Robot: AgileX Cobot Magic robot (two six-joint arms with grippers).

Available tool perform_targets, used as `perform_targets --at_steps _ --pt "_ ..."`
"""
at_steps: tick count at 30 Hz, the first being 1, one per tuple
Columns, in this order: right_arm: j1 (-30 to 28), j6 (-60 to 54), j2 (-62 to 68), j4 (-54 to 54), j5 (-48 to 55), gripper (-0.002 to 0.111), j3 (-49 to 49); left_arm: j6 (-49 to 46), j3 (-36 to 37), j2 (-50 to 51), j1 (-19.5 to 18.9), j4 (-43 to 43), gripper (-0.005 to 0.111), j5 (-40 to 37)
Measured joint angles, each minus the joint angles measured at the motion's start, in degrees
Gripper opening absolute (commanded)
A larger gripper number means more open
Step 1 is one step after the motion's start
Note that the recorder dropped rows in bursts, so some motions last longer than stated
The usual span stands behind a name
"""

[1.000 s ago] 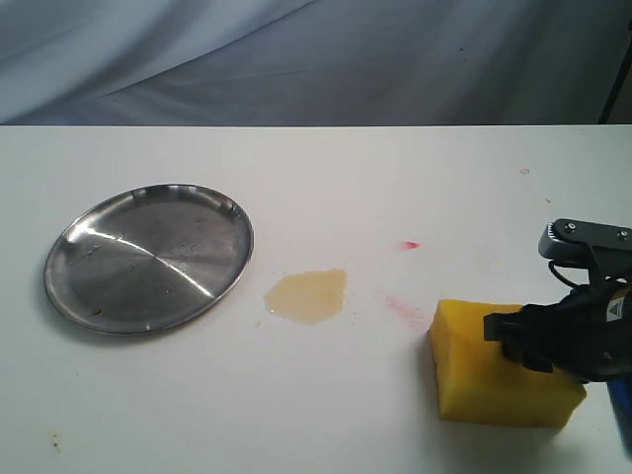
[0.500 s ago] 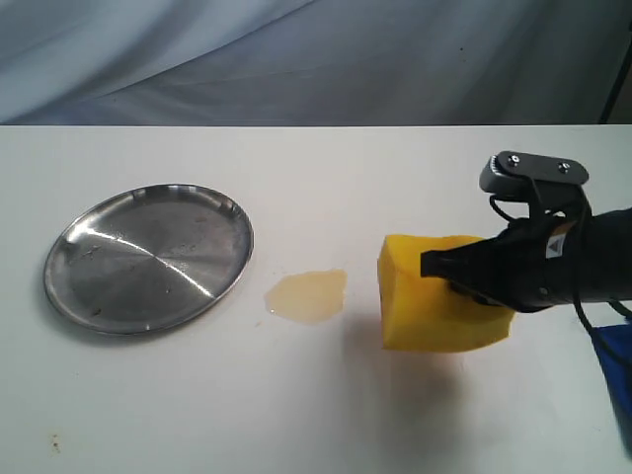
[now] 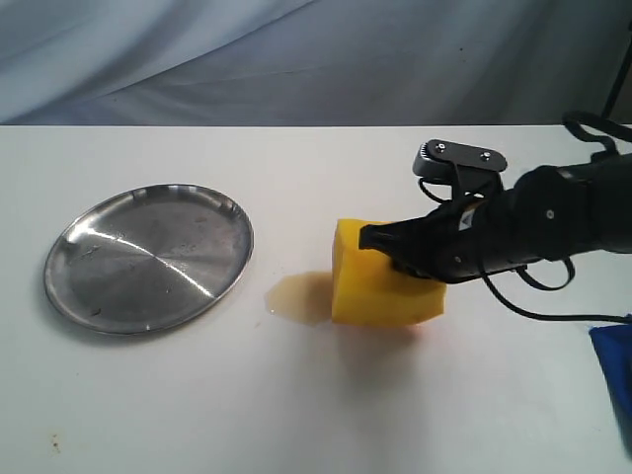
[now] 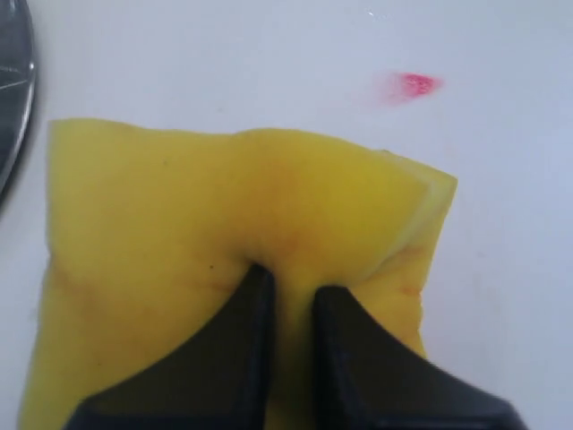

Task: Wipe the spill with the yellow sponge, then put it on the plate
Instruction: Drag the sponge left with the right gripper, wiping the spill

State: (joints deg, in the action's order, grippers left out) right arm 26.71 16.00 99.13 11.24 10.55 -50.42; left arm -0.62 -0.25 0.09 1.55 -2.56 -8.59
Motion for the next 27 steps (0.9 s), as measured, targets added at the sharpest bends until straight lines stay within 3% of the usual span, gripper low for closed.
perform_targets --at_steps 18,27 --pt "5.9 0.0 14.0 4.8 2.6 0.000 -14.8 0.0 0.0 0.0 0.0 0.0 0.001 0.0" --pt "10.4 -0.1 15.2 5.5 3.5 0.000 -16.7 0.0 0.0 0.0 0.0 0.0 0.001 0.0"
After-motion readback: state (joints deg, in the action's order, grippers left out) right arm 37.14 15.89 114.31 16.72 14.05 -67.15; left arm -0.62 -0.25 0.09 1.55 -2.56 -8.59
